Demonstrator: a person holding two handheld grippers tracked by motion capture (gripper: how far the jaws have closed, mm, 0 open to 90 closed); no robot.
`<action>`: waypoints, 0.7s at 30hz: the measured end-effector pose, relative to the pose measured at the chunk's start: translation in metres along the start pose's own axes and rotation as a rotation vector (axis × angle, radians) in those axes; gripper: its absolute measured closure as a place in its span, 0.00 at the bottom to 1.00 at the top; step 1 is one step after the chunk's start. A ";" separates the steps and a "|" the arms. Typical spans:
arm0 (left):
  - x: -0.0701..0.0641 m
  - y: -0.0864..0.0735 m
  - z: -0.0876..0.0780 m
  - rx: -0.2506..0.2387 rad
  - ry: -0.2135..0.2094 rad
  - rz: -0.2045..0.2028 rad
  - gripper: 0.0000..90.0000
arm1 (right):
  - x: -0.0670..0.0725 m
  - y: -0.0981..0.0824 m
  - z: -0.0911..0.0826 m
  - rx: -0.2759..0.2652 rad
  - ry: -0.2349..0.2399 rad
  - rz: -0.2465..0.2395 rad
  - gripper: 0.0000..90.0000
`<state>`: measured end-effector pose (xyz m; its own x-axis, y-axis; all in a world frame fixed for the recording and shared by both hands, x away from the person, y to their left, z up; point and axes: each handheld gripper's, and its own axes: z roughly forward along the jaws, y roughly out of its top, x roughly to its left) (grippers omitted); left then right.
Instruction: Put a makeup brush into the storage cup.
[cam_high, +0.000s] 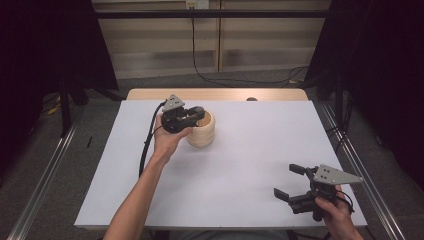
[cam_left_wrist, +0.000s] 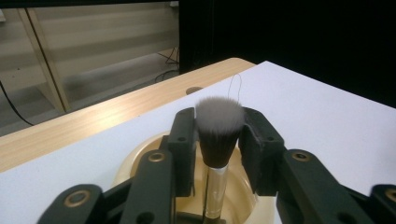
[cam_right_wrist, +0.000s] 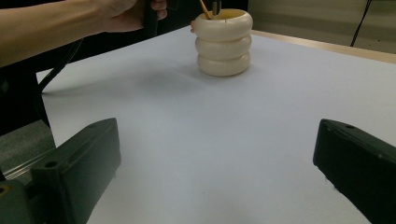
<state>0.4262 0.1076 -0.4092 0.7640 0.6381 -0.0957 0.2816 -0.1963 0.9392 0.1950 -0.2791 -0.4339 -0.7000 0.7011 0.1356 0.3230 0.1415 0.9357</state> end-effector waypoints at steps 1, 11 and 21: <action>0.000 0.000 0.000 -0.006 -0.002 -0.003 0.71 | 0.000 0.000 0.000 -0.001 0.000 0.001 0.01; 0.006 0.002 -0.003 -0.036 0.017 0.002 0.48 | -0.003 -0.001 0.000 -0.002 0.004 0.008 0.01; -0.001 0.008 -0.009 -0.066 0.019 -0.008 0.14 | -0.004 -0.002 0.000 -0.006 -0.002 0.009 0.01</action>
<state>0.4226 0.1123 -0.3987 0.7507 0.6534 -0.0976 0.2480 -0.1417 0.9583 0.1975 -0.2819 -0.4366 -0.6962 0.7035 0.1433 0.3252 0.1311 0.9365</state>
